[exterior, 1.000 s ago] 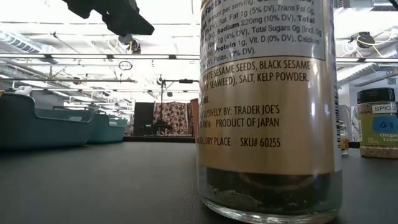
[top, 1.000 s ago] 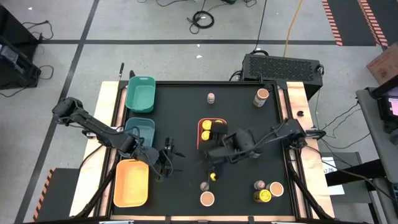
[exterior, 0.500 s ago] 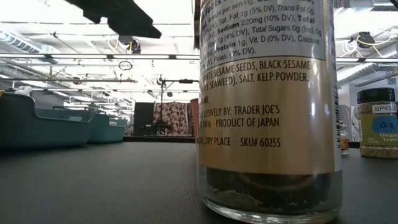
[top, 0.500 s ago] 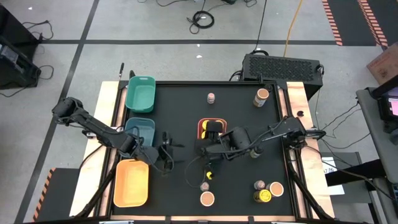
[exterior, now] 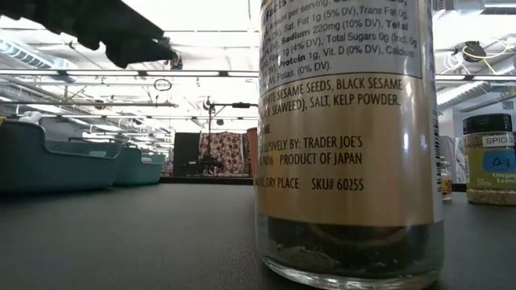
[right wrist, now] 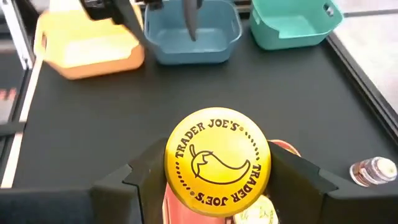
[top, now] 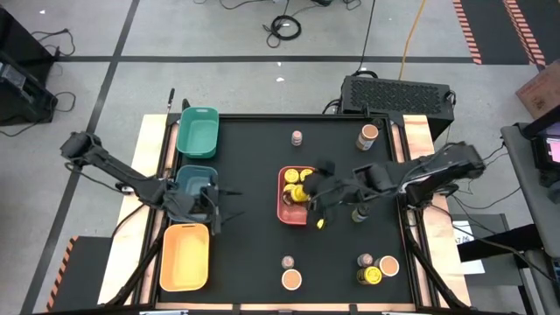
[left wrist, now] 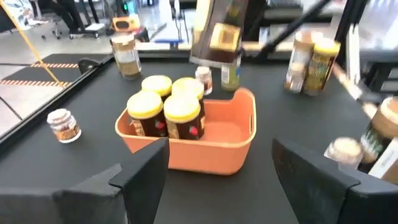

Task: Sort spices by type
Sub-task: Put the yellow seasoning can in the orange bin

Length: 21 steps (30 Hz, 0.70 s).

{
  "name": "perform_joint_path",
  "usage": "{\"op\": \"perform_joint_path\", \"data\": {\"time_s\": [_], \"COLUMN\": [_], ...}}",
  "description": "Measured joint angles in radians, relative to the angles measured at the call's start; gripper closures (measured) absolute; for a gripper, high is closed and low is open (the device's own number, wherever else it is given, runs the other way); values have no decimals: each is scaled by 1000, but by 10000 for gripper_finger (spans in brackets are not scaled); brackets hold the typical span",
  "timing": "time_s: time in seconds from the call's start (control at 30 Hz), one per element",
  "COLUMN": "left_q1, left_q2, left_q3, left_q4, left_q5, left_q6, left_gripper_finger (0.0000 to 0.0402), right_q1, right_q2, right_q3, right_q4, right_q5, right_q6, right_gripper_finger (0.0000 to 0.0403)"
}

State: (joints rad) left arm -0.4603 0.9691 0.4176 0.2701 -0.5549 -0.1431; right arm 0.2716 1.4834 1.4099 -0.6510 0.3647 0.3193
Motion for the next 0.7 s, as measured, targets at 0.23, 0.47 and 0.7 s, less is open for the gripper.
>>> {"op": "perform_joint_path", "data": {"time_s": [0.23, 0.47, 0.7], "left_q1": [3, 3, 2], "left_q2": [-24, -24, -23], "left_q3": [-21, -21, -20], "left_q4": [15, 7, -21], "left_q5": [0, 0, 24], "left_q6": [-5, -22, -55], "left_gripper_finger": [116, 116, 116], "right_q1": [-44, -69, -110], "right_q2": [-37, 11, 54], "right_q3": [-191, -211, -210], "right_q4": [196, 187, 177], "right_q5": [-169, -189, -192], "right_q6": [1, -18, -21], "right_gripper_finger": [186, 186, 186]}}
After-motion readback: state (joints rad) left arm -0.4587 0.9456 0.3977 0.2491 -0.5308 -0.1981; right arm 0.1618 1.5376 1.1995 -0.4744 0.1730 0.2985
